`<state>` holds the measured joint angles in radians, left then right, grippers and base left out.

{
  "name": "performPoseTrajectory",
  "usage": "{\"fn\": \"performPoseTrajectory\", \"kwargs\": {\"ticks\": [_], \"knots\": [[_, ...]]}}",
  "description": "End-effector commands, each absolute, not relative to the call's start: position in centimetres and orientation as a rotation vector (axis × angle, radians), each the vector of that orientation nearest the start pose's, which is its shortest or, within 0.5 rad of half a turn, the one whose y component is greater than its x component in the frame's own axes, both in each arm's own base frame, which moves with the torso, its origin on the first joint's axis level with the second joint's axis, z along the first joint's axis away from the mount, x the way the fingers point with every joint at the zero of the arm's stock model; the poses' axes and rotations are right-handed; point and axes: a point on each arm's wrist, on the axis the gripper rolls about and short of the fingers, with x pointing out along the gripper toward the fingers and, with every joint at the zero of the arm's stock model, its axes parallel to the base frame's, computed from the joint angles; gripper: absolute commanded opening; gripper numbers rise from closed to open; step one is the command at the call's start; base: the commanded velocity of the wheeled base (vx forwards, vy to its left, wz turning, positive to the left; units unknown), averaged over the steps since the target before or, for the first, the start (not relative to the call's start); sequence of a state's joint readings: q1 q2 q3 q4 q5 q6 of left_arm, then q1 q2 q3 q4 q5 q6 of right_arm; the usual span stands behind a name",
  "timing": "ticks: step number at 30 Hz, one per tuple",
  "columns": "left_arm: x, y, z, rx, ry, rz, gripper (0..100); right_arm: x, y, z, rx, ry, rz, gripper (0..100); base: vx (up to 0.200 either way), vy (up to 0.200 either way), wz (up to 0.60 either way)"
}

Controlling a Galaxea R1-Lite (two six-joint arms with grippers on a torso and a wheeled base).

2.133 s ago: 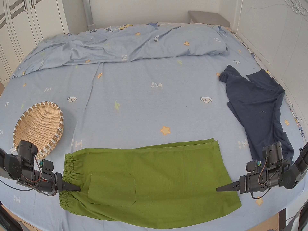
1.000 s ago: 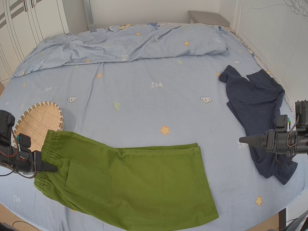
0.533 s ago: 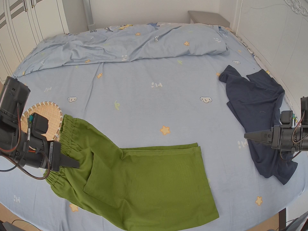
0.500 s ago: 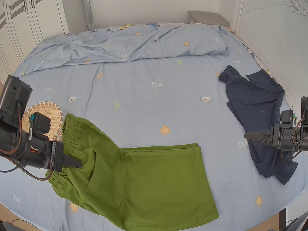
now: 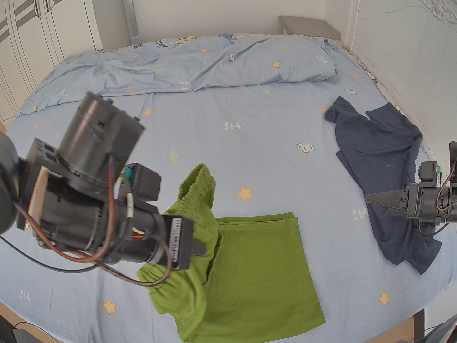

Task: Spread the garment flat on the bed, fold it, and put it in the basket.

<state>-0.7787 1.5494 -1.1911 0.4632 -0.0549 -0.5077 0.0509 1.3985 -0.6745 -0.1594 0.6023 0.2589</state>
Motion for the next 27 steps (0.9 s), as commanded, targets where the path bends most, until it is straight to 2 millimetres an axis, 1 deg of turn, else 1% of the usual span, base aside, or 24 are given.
{"fn": "performPoseTrajectory", "kwargs": {"ticks": [1, 2, 6, 8, 11, 15, 19, 20, 21, 22, 23, 25, 26, 27], "knots": [[19.1, -21.4, 21.0, -0.150, 0.981, -0.539, 0, 21.3, 2.4, 18.2, 0.402, 0.640, 0.561, 100, 0.000, 0.000, 0.00], [19.3, -22.1, 20.8, -0.180, 0.972, -0.539, 0, 21.3, 2.4, 18.2, 0.400, 0.640, 0.563, 100, 0.000, 0.000, 0.00], [19.4, -23.6, 19.9, -0.206, 0.981, -0.548, 0, 21.4, 2.3, 18.2, 0.401, 0.641, 0.558, 100, 0.000, 0.000, 0.00], [19.3, -23.8, 19.8, -0.210, 0.983, -0.552, 0, 21.4, 2.3, 18.1, 0.401, 0.642, 0.558, 100, 0.000, 0.000, 0.00], [18.9, -24.9, 19.3, -0.209, 0.989, -0.577, 0, 21.4, 2.4, 18.1, 0.400, 0.642, 0.562, 100, 0.000, 0.000, 0.00], [18.8, -25.5, 19.0, -0.208, 0.984, -0.594, 0, 21.4, 2.4, 18.1, 0.396, 0.642, 0.563, 100, 0.000, 0.000, 0.00], [18.9, -26.7, 18.3, -0.209, 0.980, -0.606, 0, 21.4, 2.3, 18.0, 0.395, 0.643, 0.560, 100, 0.000, 0.000, 0.00], [18.9, -26.9, 18.2, -0.209, 0.978, -0.610, 100, 21.4, 2.3, 18.0, 0.393, 0.642, 0.560, 100, 0.000, 0.000, 0.00], [18.9, -27.4, 18.1, -0.211, 0.971, -0.622, 100, 21.4, 2.3, 18.0, 0.392, 0.642, 0.561, 100, 0.000, 0.000, 0.00], [18.9, -27.4, 18.1, -0.211, 0.971, -0.622, 100, 21.4, 2.3, 18.0, 0.392, 0.642, 0.561, 100, 0.000, 0.000, 0.00], [18.8, -28.5, 18.1, -0.219, 0.952, -0.653, 100, 21.5, 2.3, 18.0, 0.392, 0.641, 0.559, 100, 0.000, 0.000, 0.00], [18.5, -29.3, 18.0, -0.223, 0.942, -0.678, 100, 21.6, 2.3, 17.9, 0.394, 0.647, 0.558, 100, 0.000, 0.000, 0.00], [18.5, -29.3, 18.0, -0.223, 0.942, -0.678, 100, 21.6, 2.3, 17.9, 0.394, 0.647, 0.558, 100, 0.000, 0.000, 0.00], [18.3, -29.8, 17.9, -0.244, 0.929, -0.700, 100, 21.7, 2.3, 17.8, 0.394, 0.651, 0.558, 100, 0.000, 0.000, 0.00]]}}
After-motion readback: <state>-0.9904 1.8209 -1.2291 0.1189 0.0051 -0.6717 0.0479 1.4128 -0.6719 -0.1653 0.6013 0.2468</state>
